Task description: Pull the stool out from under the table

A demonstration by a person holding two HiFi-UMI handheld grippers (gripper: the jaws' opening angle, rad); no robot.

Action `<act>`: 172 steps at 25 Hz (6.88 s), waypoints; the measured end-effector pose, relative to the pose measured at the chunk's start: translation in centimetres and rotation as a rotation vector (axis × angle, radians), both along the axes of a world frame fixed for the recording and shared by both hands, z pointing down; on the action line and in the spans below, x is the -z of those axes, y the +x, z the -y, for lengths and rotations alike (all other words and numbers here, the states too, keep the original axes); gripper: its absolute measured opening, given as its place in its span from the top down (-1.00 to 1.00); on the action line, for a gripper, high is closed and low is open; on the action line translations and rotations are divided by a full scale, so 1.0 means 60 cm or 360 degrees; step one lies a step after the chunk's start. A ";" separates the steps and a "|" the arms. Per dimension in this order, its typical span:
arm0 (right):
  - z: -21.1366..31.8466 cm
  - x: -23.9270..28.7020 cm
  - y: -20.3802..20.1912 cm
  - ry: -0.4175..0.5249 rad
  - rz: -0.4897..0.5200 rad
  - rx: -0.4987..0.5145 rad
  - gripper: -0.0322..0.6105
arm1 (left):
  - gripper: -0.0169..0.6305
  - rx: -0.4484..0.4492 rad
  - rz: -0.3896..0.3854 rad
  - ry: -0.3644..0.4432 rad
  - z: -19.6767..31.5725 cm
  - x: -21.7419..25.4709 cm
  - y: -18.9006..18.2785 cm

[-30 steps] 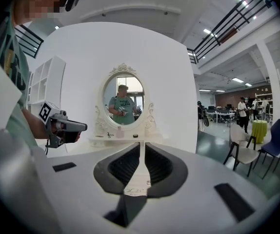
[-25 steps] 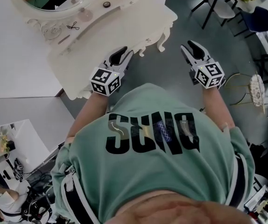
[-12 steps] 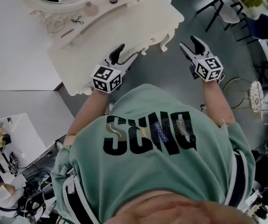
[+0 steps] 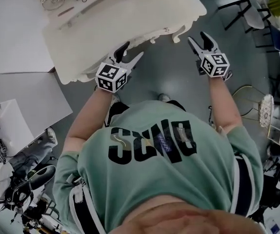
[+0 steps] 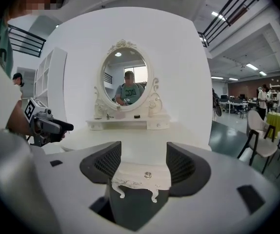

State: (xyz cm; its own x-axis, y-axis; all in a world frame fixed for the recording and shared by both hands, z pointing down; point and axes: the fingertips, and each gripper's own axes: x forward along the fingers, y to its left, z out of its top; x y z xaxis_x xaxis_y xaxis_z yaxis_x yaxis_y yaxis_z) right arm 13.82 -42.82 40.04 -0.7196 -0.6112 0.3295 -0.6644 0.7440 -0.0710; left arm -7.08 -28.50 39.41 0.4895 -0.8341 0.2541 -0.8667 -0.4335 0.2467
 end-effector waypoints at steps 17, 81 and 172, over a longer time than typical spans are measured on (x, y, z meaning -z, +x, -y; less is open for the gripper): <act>0.041 -0.451 -0.016 -0.0192 -0.0163 -0.0013 0.06 | 0.09 0.0279 0.0026 -0.0345 0.001 -0.458 -0.045; 0.308 -1.099 -0.241 -0.0082 -0.0421 0.0023 0.03 | 0.04 0.0600 0.0340 -0.0499 0.232 -1.083 -0.299; -0.590 -0.462 0.253 -0.0527 -0.0494 -0.0630 0.39 | 0.07 -0.0050 0.0392 -0.0694 -0.451 -0.517 0.048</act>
